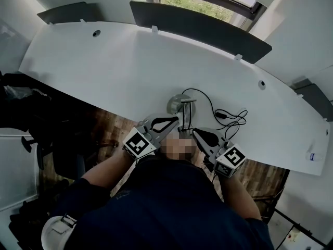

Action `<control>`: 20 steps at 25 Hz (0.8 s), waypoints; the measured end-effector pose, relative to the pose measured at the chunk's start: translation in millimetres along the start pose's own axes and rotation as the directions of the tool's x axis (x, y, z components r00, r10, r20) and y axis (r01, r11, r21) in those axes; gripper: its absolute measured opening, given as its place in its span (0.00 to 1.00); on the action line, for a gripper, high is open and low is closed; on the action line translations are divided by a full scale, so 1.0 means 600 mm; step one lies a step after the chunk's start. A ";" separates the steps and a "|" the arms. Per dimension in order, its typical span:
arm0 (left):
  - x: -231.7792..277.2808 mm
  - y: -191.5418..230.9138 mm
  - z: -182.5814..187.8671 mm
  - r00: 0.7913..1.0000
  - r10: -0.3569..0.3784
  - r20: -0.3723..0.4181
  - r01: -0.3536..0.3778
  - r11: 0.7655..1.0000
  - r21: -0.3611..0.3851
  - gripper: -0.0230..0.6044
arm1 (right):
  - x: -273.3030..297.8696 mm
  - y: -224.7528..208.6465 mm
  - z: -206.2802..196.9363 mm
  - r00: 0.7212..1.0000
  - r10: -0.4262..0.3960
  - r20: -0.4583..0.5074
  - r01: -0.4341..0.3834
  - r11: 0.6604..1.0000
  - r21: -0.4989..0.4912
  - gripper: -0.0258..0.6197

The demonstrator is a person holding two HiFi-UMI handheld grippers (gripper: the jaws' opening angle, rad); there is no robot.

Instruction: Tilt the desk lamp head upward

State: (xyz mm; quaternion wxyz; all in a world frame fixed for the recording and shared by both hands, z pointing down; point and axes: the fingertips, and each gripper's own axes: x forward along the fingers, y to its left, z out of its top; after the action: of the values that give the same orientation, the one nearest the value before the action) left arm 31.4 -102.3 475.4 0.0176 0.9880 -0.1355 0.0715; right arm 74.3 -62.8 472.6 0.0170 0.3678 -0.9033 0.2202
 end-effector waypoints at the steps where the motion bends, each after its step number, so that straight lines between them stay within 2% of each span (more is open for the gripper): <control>1: 0.004 0.003 -0.009 1.000 0.002 -0.010 -0.002 1.000 0.001 0.05 | 0.003 -0.005 0.000 1.000 -0.005 -0.008 0.005 1.000 0.003 0.05; 13: 0.049 0.051 -0.090 0.989 0.014 -0.147 -0.002 0.997 0.082 0.05 | 0.027 -0.054 -0.023 0.998 -0.006 -0.056 0.006 1.000 0.009 0.06; 16: 0.064 0.058 -0.116 0.987 0.001 -0.158 0.013 0.996 0.091 0.13 | 0.032 -0.069 -0.026 0.997 -0.018 -0.078 0.018 1.000 0.004 0.06; 20: 0.075 0.073 -0.119 0.981 0.015 -0.191 0.004 0.995 0.101 0.20 | 0.039 -0.086 -0.036 0.994 -0.026 -0.106 0.026 1.000 0.002 0.07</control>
State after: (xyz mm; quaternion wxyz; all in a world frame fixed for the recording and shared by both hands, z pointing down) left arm 53.0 -152.4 553.1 -0.0196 0.9758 -0.1321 0.1732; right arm 89.0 -102.3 516.6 0.0673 0.3673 -0.8960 0.2405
